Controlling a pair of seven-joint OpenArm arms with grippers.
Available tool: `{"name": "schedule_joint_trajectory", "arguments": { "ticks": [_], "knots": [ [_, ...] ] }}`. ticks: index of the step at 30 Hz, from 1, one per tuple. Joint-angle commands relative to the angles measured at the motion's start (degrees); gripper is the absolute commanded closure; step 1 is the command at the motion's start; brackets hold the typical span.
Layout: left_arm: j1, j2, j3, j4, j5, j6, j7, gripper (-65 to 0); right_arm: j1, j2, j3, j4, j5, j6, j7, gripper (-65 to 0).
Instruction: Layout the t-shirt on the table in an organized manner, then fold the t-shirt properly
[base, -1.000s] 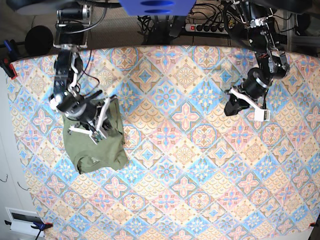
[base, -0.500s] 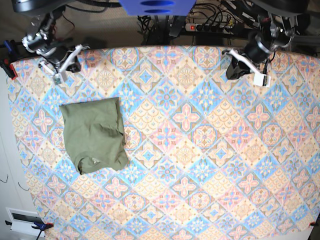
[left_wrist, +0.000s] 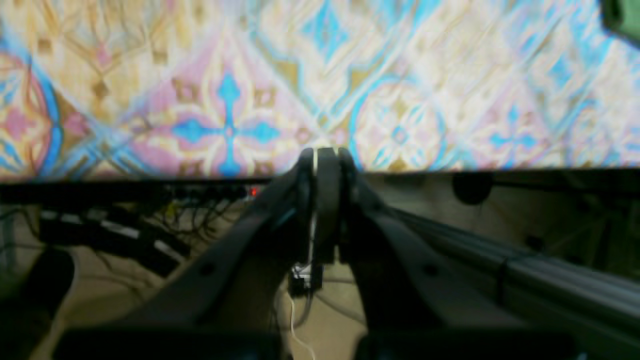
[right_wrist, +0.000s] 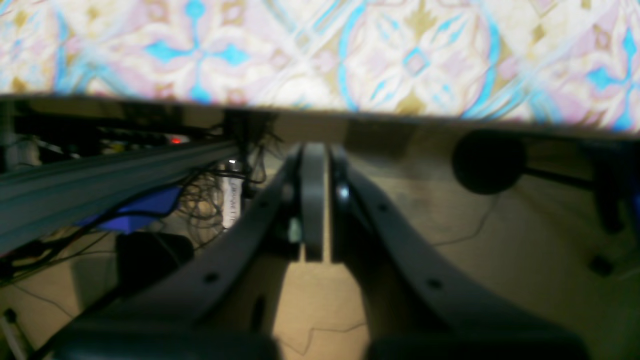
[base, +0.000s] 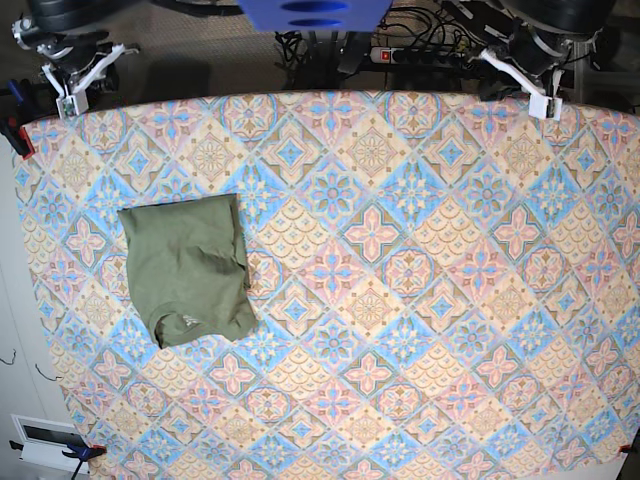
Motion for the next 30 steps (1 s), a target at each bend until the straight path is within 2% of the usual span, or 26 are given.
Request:
{"name": "schedule_joint_trajectory", "arguments": {
  "ticks": [1, 3, 7, 11, 14, 17, 20, 23, 27, 30],
  "knots": [
    [1.94, -0.21, -0.38, 0.4, -0.11, -0.34, 0.11, 0.0, -1.81, 0.59, 0.79, 0.08, -0.53, 0.14, 0.4, -1.8],
    [3.35, -0.21, -0.38, 0.22, 0.59, -0.34, 0.11, 0.0, -2.96, 0.5, 0.61, -0.8, -3.69, 0.14, 0.4, -1.8],
    [4.31, -0.12, 0.14, 0.22, 6.13, -0.34, 0.2, 0.0, -3.66, 0.33, 0.35, -4.14, -10.99, 0.14, 0.4, -1.8],
    [4.23, 0.15, 0.14, -2.94, 10.44, -0.42, 0.11, 0.0, -3.66, 0.33, 0.35, -13.11, -14.51, 0.14, 0.75, -1.8],
    [2.12, -0.12, 0.41, -8.48, 11.5, -0.42, -0.68, 0.0, -3.48, 0.68, -2.91, -21.2, -14.77, 0.14, 5.5, -1.8],
    [0.45, -0.65, 4.45, -12.79, 15.54, -0.42, -2.97, 0.0, -3.31, 0.94, -8.45, -28.06, -15.12, 0.14, 10.86, -1.8],
    [0.18, -0.82, 9.81, -17.71, 20.2, -0.42, -8.51, 0.0, -1.2, 1.82, -11.87, -34.82, -19.69, 0.14, 15.43, -1.8],
    [-1.05, -0.91, 14.74, -23.34, 23.8, -0.34, -14.48, 0.0, 2.05, 1.73, -12.66, -42.3, -25.32, 0.14, 19.3, -1.8],
    [-3.86, -0.91, 18.17, -31.16, 27.06, -0.25, -17.74, 0.0, 7.86, 1.73, -12.75, -52.93, -29.89, 0.14, 23.43, -1.8],
    [-5.97, -0.91, 19.75, -36.17, 27.41, -0.25, -19.67, 0.0, 10.58, 1.91, -12.75, -61.29, -32.35, 0.14, 29.23, -1.8]
  ]
}}
